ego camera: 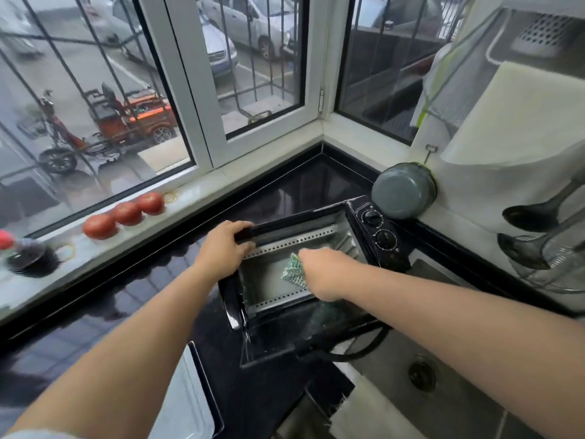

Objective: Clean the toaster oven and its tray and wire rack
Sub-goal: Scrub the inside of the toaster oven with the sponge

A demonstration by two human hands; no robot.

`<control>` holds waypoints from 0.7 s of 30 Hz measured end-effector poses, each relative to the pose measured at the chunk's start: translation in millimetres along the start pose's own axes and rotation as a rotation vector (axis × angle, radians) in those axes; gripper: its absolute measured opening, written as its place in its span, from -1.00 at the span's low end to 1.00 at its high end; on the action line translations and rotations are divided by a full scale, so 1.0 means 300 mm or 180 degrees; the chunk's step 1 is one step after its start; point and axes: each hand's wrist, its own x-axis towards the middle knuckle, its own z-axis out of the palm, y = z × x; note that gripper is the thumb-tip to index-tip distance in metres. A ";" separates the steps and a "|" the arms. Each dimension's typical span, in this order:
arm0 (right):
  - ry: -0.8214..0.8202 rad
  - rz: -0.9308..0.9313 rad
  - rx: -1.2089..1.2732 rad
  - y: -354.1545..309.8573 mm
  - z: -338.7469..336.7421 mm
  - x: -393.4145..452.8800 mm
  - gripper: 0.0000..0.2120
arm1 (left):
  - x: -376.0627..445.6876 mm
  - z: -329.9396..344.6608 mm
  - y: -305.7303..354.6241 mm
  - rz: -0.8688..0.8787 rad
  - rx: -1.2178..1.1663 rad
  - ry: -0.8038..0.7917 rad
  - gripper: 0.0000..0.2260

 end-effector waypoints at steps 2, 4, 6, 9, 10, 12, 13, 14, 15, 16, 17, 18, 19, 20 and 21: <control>0.0128 0.0026 -0.0197 -0.025 -0.034 -0.016 -0.73 | 0.030 -0.015 -0.014 -0.0043 -0.0121 -0.0075 -0.56; 0.0172 0.0036 -0.0311 -0.058 -0.039 -0.040 -0.72 | 0.052 -0.025 -0.017 -0.0020 -0.0261 -0.0150 -0.49; 0.0161 -0.0013 -0.0312 -0.104 -0.017 -0.063 -0.75 | 0.085 -0.033 -0.012 0.0167 -0.0295 -0.0251 -0.48; 0.0303 0.0119 -0.0139 -0.191 0.019 -0.091 -0.75 | 0.148 -0.044 0.009 0.0461 -0.0327 -0.0519 -0.49; 0.0349 0.0217 -0.0058 -0.218 0.030 -0.092 -0.72 | 0.167 -0.047 0.016 0.0544 -0.0336 -0.0609 -0.50; 0.0404 0.0355 0.0059 -0.260 0.048 -0.081 -0.67 | 0.198 -0.049 0.025 0.0649 -0.0357 -0.0779 -0.51; 0.0438 0.0379 0.0080 -0.271 0.054 -0.074 -0.65 | 0.211 -0.048 0.029 0.0688 -0.0354 -0.0856 -0.52; 0.0486 0.0385 0.0107 -0.277 0.058 -0.067 -0.65 | 0.220 -0.048 0.031 0.0737 -0.0322 -0.0915 -0.56; 0.0546 0.0390 0.0165 -0.277 0.061 -0.064 -0.66 | 0.226 -0.046 0.030 0.0780 -0.0300 -0.0975 -0.62; 0.0608 0.0404 0.0258 -0.270 0.065 -0.061 -0.70 | 0.229 -0.044 0.028 0.0802 -0.0329 -0.1028 -0.65; 0.0666 0.0429 0.0387 -0.259 0.075 -0.057 -0.75 | 0.231 -0.039 0.022 0.0787 -0.0458 -0.1050 -0.68; 0.0706 0.0475 0.0556 -0.246 0.088 -0.052 -0.78 | 0.231 -0.035 0.016 0.0738 -0.0651 -0.1022 -0.73; 0.0741 0.0549 0.0779 -0.231 0.101 -0.045 -0.81 | 0.230 -0.028 0.005 0.0672 -0.0870 -0.0965 -0.79; 0.0786 0.0662 0.1027 -0.215 0.112 -0.036 -0.83 | 0.230 -0.022 -0.006 0.0591 -0.1046 -0.0896 -0.80; 0.0829 0.0804 0.1266 -0.201 0.121 -0.024 -0.84 | 0.229 -0.016 -0.020 0.0511 -0.1156 -0.0819 -0.78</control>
